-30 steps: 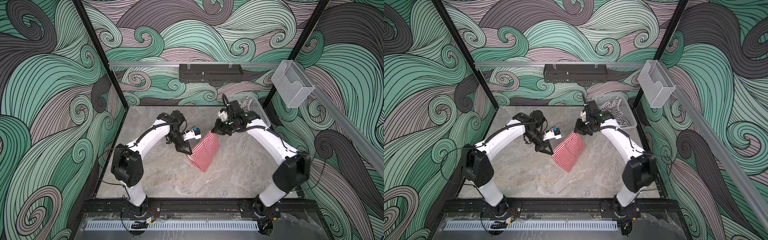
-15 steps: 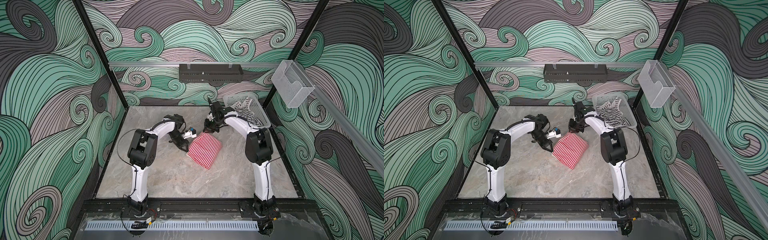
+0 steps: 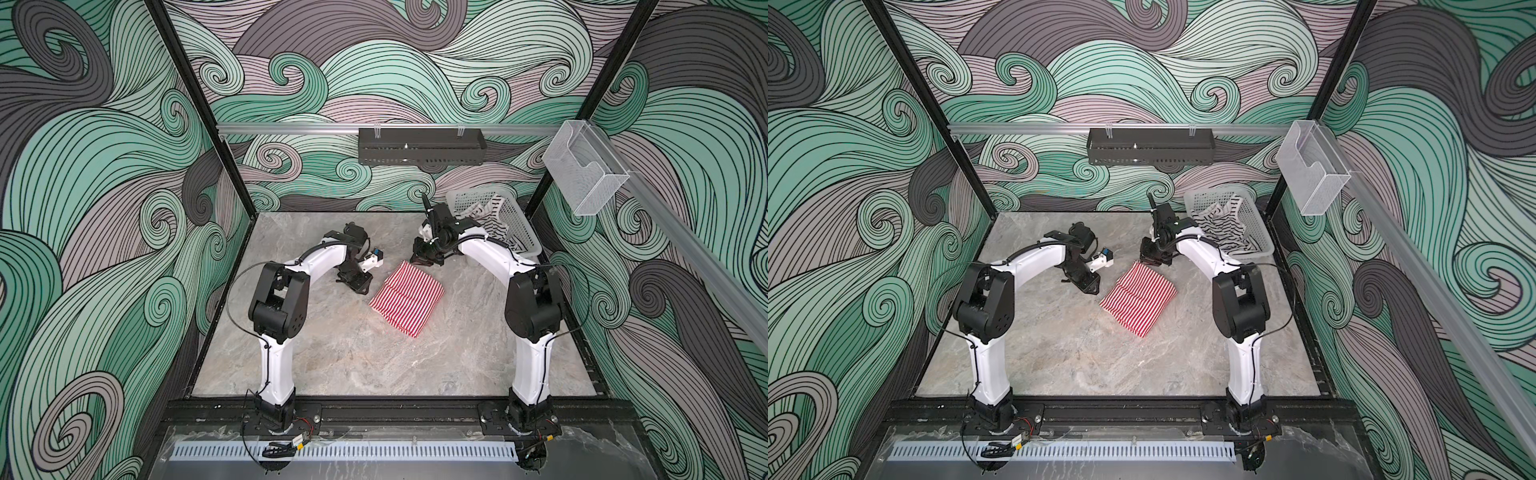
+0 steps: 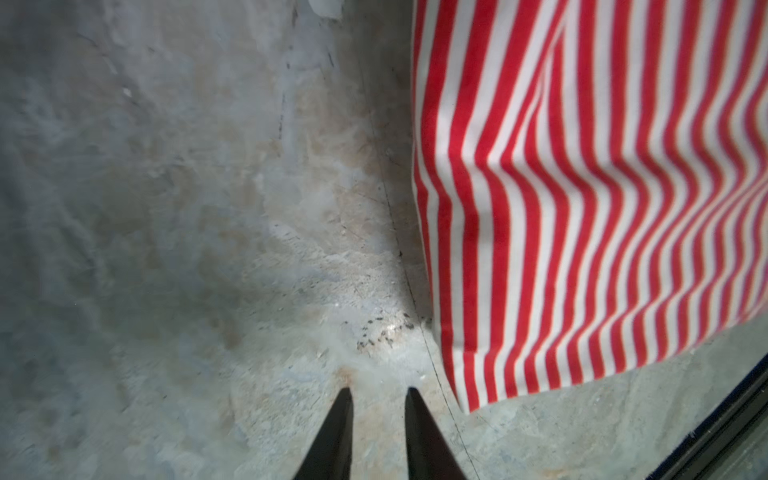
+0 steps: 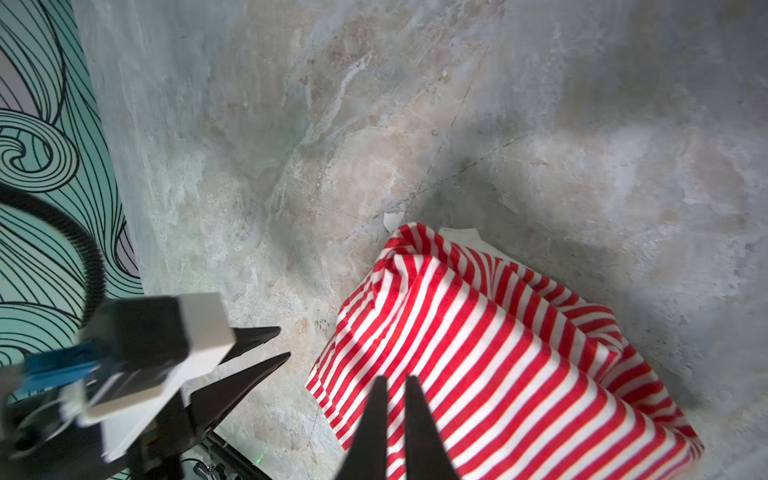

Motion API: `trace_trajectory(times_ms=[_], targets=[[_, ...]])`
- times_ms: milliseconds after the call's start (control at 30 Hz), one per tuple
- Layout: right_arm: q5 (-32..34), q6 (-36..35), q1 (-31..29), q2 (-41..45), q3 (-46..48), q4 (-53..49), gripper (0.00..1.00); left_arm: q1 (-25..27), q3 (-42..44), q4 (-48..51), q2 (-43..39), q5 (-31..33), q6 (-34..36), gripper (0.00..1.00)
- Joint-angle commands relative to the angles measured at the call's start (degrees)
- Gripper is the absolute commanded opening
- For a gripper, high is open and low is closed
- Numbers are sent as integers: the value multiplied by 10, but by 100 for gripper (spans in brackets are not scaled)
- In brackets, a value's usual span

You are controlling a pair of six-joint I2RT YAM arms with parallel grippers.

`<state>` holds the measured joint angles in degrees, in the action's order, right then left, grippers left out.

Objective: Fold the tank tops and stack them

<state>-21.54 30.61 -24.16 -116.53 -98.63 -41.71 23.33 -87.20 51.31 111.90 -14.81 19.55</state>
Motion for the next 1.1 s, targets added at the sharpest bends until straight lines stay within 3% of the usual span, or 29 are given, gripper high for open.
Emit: trace_trajectory(times_ms=[0, 200, 367, 700, 900, 1067], targets=[[-21, 6, 0, -22, 12, 32, 4, 20, 6, -22, -67, -40, 2, 27], [-42, 15, 0, -76, -25, 36, 0, 82, -5, -3, -43, -85, 20, 27], [-46, 24, 3, -108, -53, 40, 0, 93, -18, -3, 27, -84, 1, 25], [-41, 32, 28, -143, -30, 33, 0, 94, -24, 5, 98, 15, -24, 25], [-25, 25, 30, -109, 1, 26, 1, 85, -47, 20, 121, 72, -27, 23], [-14, 24, 26, -51, 44, 24, 3, 59, -82, 20, 146, 178, -21, 23]])
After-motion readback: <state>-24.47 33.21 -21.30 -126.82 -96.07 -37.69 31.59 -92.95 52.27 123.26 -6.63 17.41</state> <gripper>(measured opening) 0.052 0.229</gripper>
